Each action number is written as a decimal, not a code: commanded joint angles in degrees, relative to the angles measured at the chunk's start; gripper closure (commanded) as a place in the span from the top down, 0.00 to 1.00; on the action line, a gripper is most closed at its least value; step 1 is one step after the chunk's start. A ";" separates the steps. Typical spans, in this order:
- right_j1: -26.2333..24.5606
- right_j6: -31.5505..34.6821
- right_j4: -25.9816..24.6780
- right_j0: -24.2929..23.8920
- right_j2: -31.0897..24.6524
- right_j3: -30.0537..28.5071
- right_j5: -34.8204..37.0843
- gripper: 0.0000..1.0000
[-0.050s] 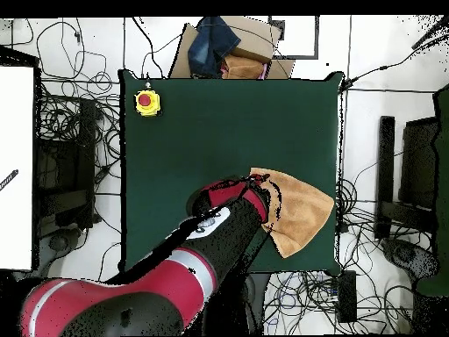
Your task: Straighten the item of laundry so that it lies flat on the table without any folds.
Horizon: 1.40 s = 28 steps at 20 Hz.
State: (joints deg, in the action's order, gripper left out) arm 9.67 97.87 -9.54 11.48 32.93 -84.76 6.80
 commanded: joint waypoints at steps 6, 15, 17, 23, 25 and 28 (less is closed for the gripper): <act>-5.74 16.28 7.42 1.16 -3.77 -5.04 -3.94 1.00; -10.37 16.33 10.82 1.21 -3.47 -4.69 -9.77 1.00; -11.11 16.10 11.77 1.35 -3.45 -4.67 -10.59 1.00; -10.60 14.85 14.09 2.63 -3.26 -5.29 -9.02 1.00; -10.67 14.45 14.48 2.55 -3.49 -5.05 -9.27 1.00; -11.06 14.28 15.30 3.04 -3.06 -5.03 -9.49 1.00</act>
State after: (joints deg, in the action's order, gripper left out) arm -0.01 98.15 1.11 13.62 32.93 -88.58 -1.57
